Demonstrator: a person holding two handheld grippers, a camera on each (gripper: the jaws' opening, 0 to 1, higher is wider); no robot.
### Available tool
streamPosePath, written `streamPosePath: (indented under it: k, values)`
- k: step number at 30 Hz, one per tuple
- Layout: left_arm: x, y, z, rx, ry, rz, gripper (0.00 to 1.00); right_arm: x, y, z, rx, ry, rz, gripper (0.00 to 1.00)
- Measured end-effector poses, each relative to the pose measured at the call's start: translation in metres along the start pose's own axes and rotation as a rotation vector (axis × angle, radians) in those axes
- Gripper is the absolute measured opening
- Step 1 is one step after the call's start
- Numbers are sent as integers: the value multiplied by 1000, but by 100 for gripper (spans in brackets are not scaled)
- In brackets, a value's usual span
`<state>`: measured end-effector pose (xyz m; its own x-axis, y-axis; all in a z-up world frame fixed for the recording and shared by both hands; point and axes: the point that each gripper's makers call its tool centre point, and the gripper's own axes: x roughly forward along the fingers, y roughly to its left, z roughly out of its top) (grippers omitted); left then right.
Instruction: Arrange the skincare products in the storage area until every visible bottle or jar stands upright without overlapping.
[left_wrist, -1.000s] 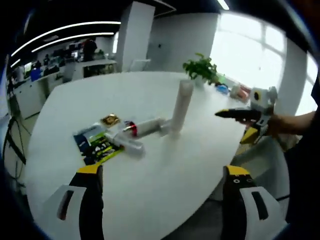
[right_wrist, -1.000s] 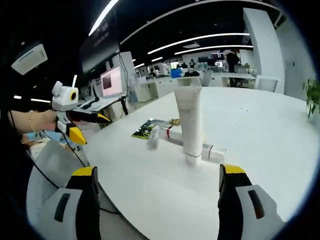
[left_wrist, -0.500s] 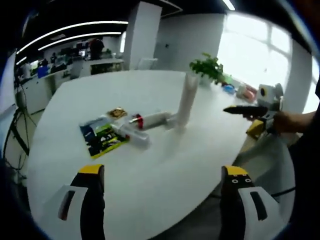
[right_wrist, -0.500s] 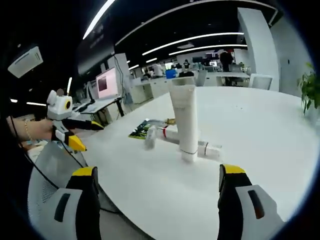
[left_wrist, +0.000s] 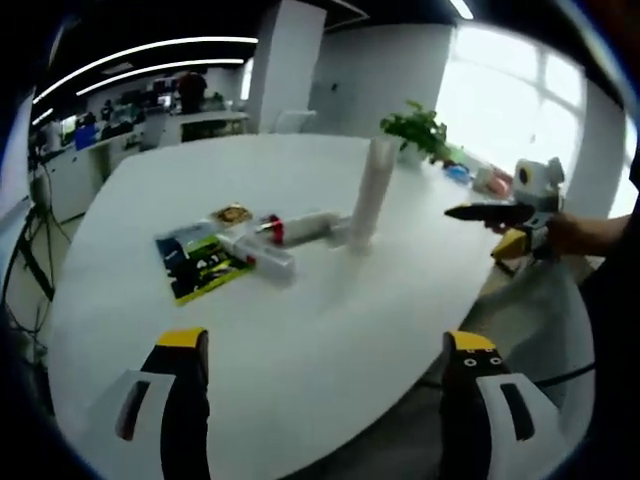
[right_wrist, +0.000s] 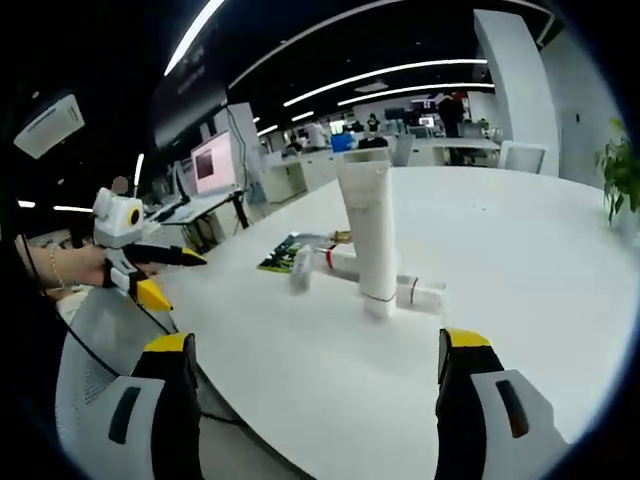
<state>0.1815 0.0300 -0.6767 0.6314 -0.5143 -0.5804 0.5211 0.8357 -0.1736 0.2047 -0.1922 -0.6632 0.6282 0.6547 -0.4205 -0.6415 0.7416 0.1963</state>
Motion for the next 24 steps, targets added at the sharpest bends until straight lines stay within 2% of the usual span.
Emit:
streamPosePath:
  k: [8,12,21,24]
  values:
    - [1,-1,-2,-3,1,-4,89,0,-1,2,-11,11,-1,99]
    - [1,-1,-2,-4,0,-2,89,-1,-11,8,-27,12,-5,99]
    - [2,1,-5,2,10,1,89,8,-39,47,-81,-18,-11,99]
    - [2,2,-5,1,14,0,89,14,-41,65,-120,-23,-6,99]
